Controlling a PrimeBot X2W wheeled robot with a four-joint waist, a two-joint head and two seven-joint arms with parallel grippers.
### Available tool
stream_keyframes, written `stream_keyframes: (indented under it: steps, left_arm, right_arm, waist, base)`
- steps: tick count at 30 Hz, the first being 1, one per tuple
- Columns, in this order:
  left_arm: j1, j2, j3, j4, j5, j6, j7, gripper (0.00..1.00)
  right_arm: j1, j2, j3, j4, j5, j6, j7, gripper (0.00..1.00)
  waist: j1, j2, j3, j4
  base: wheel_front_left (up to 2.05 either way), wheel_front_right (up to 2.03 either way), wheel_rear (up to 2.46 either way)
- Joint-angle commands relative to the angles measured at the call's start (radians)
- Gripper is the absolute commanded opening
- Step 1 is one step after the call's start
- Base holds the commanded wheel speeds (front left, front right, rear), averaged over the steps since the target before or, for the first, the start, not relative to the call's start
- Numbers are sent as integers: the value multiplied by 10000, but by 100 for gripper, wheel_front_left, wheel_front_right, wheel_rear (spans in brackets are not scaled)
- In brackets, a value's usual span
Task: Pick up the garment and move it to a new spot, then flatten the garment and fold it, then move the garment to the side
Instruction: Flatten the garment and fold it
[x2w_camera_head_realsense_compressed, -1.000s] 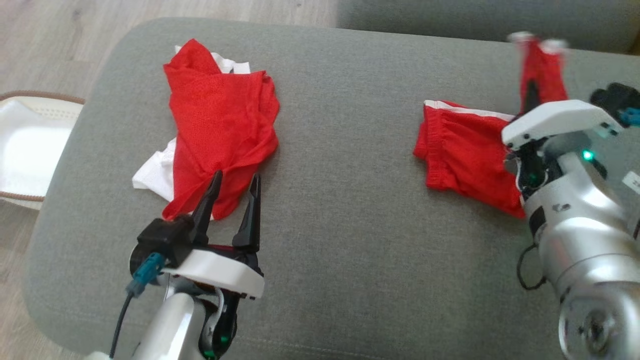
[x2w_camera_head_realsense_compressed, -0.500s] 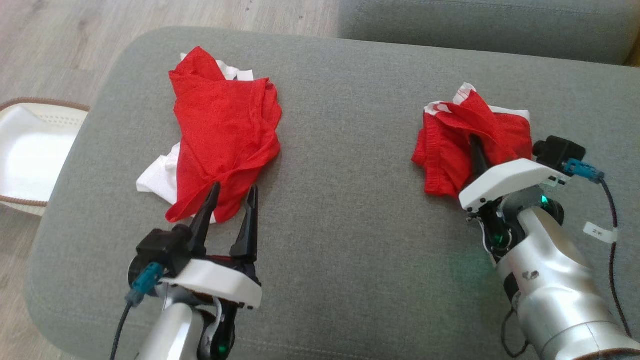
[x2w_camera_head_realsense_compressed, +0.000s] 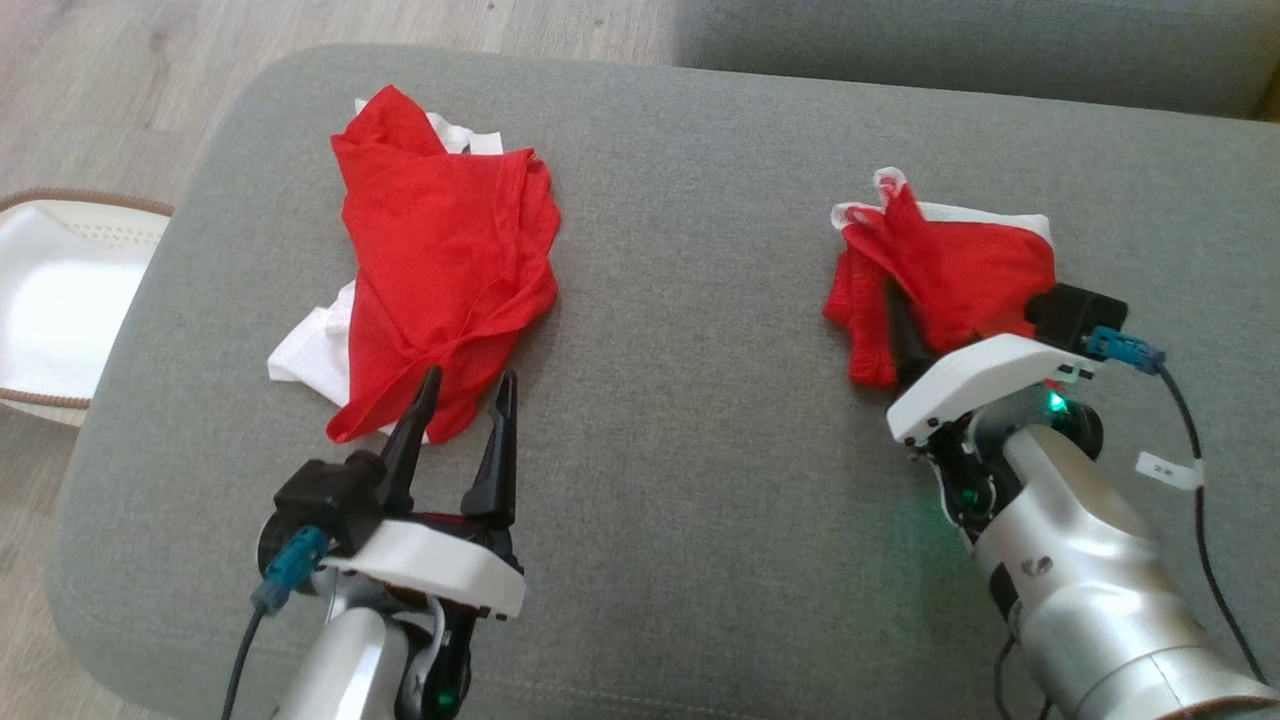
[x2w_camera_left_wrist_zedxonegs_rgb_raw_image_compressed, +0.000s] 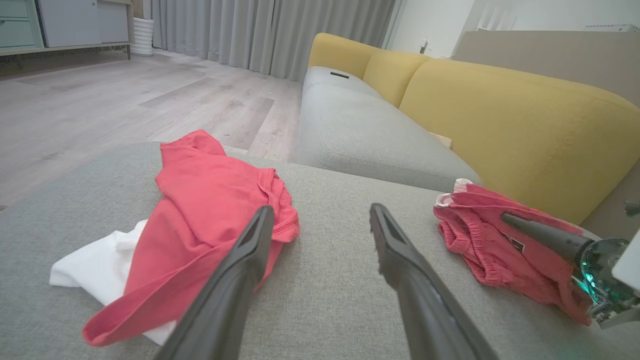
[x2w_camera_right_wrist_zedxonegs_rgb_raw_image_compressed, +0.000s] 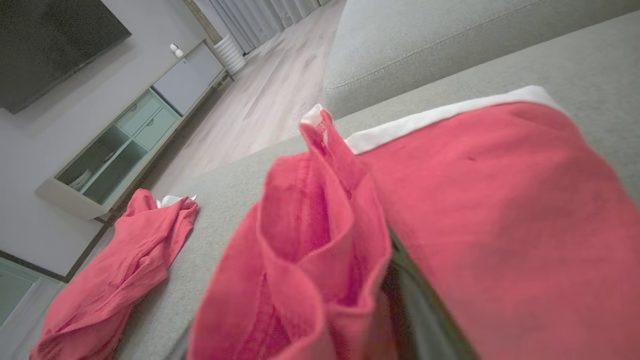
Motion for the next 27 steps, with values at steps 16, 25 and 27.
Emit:
stream_keyframes:
  steps: [16,25,27]
  left_arm:
    - [-267,58,369,-228,49,91,-78,100]
    - [-116,58,572,-353,34,84,-78,100]
    - [-113,58,604,-404,31,84,-78,100]
  right_arm:
    - [386,177,3265,-1184,2431,-9,781,100]
    - [157,174,3752,-1602,2722,-9,-22,100]
    - [53,145,3677,-1491,2488,-9,-331,100]
  waist:
    - [0,-1,-279,-270]
    - [0,-1,-599,-1006]
    - [0,-1,-629,-1124]
  base:
    - [0,0,0]
    - [0,0,0]
    - [0,0,0]
